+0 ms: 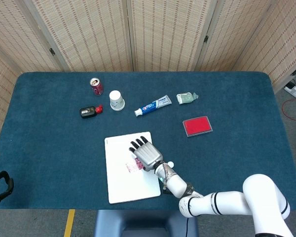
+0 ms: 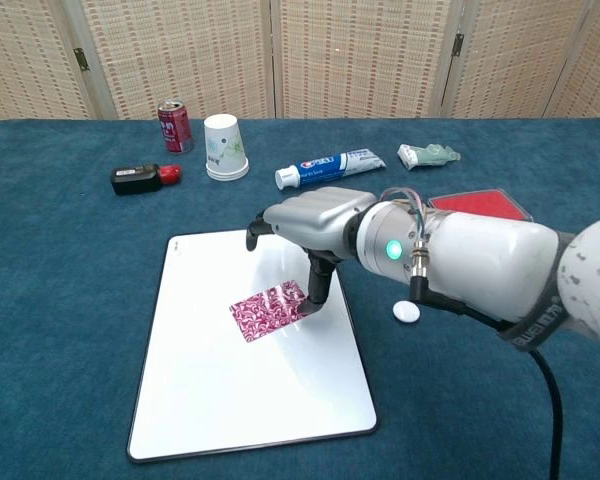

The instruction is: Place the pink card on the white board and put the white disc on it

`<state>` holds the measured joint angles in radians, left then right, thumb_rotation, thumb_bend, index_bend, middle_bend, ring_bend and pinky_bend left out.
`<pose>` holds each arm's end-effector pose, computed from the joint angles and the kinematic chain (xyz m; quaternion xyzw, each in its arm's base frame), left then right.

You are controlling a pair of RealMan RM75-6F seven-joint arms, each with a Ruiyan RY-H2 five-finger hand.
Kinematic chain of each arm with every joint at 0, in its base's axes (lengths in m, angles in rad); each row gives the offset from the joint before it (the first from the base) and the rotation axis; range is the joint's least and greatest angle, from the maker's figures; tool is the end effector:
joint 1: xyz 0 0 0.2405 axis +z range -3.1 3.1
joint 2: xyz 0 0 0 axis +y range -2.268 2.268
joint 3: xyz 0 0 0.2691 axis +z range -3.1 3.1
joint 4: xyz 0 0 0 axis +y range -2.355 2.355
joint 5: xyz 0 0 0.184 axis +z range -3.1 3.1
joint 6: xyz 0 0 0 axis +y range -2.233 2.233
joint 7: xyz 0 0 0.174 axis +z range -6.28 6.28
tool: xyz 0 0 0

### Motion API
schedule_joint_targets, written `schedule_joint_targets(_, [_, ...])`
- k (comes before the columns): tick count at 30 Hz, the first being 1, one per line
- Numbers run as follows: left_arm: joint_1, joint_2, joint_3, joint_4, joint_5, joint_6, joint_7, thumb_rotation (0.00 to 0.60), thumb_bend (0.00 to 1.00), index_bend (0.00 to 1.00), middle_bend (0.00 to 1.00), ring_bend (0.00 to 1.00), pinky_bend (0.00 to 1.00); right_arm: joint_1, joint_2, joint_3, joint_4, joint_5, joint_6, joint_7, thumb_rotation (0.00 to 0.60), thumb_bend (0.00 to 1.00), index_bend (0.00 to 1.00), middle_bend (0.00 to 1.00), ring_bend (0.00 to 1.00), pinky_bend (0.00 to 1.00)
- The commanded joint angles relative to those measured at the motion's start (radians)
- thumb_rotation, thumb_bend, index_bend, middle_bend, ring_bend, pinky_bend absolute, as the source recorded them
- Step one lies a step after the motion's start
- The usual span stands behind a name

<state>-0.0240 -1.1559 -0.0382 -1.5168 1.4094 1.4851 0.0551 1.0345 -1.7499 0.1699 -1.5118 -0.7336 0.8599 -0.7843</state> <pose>-0.3539 0.1871 0.1902 -0.5741 -0.3939 -0.3175 0.6438 -0.0514 -0.3531 -0.0958 0.8453 -0.3107 0.2795 0.3330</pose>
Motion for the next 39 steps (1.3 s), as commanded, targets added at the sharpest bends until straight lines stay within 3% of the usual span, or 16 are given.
schedule_joint_targets(1, [0.000, 0.001, -0.001, -0.001, 0.001, 0.000, -0.002, 0.600, 0.16, 0.11, 0.05, 0.06, 0.00, -0.027, 0.037, -0.013, -0.030, -0.035, 0.029, 0.041, 0.600, 0.23, 0.16, 0.11, 0.08, 0.05])
schedule_joint_targets(10, [-0.004, 0.006, -0.008, -0.020, 0.005, 0.005, 0.007, 0.600, 0.16, 0.11, 0.05, 0.06, 0.00, -0.159, 0.186, -0.122, -0.115, -0.193, 0.101, 0.174, 0.600, 0.23, 0.30, 0.14, 0.09, 0.05])
schedule_joint_targets(18, [-0.004, 0.015, -0.008, -0.048, 0.015, 0.015, 0.029, 0.600, 0.16, 0.11, 0.05, 0.06, 0.00, -0.219, 0.203, -0.195, -0.092, -0.276, 0.099, 0.219, 0.600, 0.23, 0.32, 0.14, 0.09, 0.05])
schedule_joint_targets(31, [0.003, 0.020, -0.007, -0.054, 0.013, 0.021, 0.033, 0.600, 0.16, 0.11, 0.05, 0.06, 0.00, -0.241, 0.164, -0.187, -0.016, -0.297, 0.062, 0.244, 0.600, 0.24, 0.36, 0.16, 0.10, 0.05])
schedule_joint_targets(39, [0.003, 0.017, -0.007, -0.046, 0.011, 0.018, 0.027, 0.600, 0.16, 0.11, 0.05, 0.06, 0.00, -0.238, 0.156, -0.168, -0.003, -0.285, 0.046, 0.231, 0.600, 0.33, 0.39, 0.17, 0.10, 0.05])
